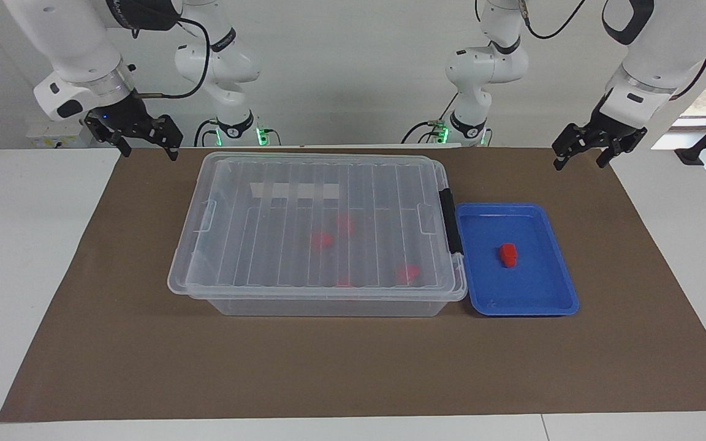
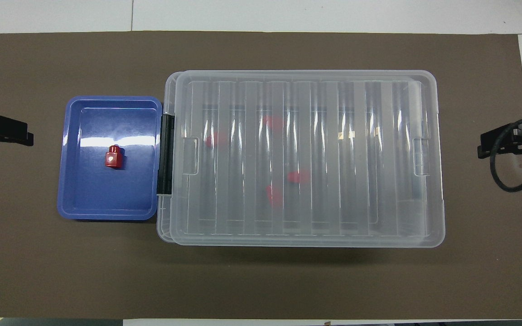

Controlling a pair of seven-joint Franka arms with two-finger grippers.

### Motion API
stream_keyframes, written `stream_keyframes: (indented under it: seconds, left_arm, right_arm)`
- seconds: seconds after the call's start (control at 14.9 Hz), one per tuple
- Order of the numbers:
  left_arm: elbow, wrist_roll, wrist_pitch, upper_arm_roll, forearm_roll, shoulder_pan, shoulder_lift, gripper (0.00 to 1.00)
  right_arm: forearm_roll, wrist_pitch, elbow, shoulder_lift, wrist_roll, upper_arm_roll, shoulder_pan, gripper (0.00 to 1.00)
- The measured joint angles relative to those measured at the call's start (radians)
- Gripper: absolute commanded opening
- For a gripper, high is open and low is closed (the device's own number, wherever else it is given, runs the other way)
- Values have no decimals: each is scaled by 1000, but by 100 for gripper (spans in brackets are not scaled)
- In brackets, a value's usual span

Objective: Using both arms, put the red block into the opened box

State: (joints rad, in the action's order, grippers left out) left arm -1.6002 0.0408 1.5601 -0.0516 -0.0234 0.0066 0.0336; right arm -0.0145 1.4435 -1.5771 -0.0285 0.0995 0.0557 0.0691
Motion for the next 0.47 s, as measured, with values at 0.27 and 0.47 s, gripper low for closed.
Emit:
stream_keyframes:
  seconds: [0.27,0.47]
  left_arm:
    - [0,0,0,0,0,0,5,100]
    - [0,0,0,0,0,0,12,100]
  right_arm:
    - [0,0,0,0,0,0,-1,100]
    - [2,24,-5,0,0,1,-1,100]
